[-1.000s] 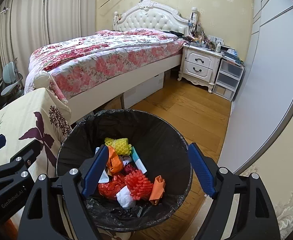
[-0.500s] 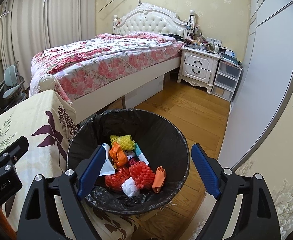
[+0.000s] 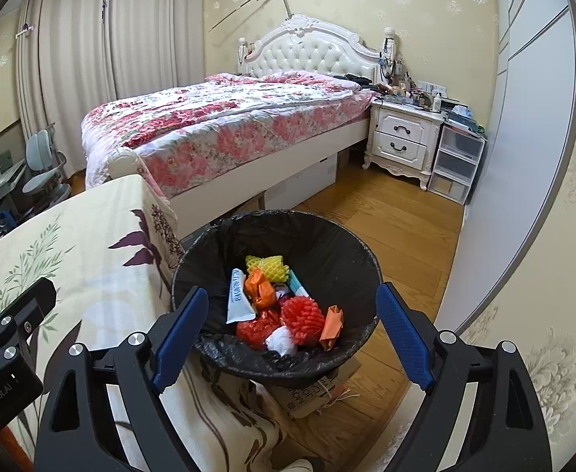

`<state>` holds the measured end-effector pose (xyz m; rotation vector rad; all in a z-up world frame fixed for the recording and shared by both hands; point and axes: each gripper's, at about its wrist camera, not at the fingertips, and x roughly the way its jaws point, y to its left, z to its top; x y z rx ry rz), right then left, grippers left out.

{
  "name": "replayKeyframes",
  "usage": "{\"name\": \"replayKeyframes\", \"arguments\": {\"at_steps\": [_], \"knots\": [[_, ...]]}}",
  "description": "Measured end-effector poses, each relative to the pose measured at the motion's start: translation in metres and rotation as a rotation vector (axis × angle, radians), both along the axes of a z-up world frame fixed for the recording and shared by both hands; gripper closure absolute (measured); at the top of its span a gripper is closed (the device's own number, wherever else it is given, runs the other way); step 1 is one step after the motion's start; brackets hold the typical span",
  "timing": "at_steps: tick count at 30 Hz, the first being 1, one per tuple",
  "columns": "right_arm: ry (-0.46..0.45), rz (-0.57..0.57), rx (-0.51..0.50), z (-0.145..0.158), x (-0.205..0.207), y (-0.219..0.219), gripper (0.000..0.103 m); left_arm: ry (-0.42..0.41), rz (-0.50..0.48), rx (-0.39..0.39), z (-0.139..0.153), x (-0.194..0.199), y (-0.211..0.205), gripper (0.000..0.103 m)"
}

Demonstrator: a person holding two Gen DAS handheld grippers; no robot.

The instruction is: Collect trash

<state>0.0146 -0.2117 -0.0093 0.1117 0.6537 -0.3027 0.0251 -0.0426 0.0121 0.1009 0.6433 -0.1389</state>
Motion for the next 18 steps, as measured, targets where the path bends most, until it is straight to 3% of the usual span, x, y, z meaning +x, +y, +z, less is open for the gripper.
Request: {"name": "replayKeyframes", "arguments": {"at_steps": [18], "knots": [[-0.022,0.046,-0.007,0.008,-0.04,0.024,0.018,-0.017,0.026,-0.01,0.003,-0.042,0.022,0.01]]}}
